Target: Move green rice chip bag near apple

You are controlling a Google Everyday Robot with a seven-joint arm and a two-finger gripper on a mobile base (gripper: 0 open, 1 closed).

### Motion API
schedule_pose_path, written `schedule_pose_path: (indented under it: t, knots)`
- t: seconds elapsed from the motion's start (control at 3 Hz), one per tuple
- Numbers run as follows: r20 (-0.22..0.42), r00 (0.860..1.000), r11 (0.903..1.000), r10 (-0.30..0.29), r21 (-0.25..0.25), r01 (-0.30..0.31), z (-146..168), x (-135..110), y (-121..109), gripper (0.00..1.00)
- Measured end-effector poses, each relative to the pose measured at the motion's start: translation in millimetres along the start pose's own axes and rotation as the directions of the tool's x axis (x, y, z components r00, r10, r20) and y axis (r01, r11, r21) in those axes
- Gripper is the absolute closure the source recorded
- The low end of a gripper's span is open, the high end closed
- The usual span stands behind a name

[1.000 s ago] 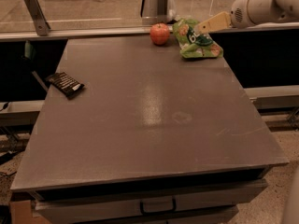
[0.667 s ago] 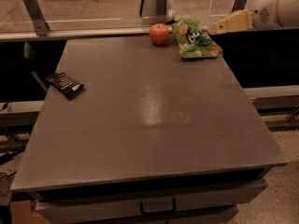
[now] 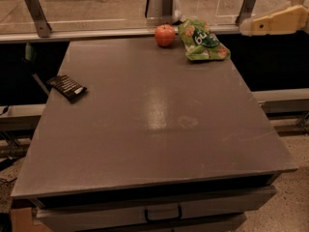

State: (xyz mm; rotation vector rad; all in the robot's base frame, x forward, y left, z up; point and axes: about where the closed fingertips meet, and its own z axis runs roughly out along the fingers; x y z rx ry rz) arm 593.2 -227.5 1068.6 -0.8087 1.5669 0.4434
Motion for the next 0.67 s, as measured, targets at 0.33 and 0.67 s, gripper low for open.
schedule_pose_path:
  t: [0.33, 0.67]
  knots:
    - [0.061, 0.996, 0.998, -0.063, 0.01, 0.063, -24.9, -16.9, 10.9, 0.0]
    - [0.058, 0.996, 0.9978, -0.066, 0.01, 0.065, -24.4, -16.4, 10.9, 0.0]
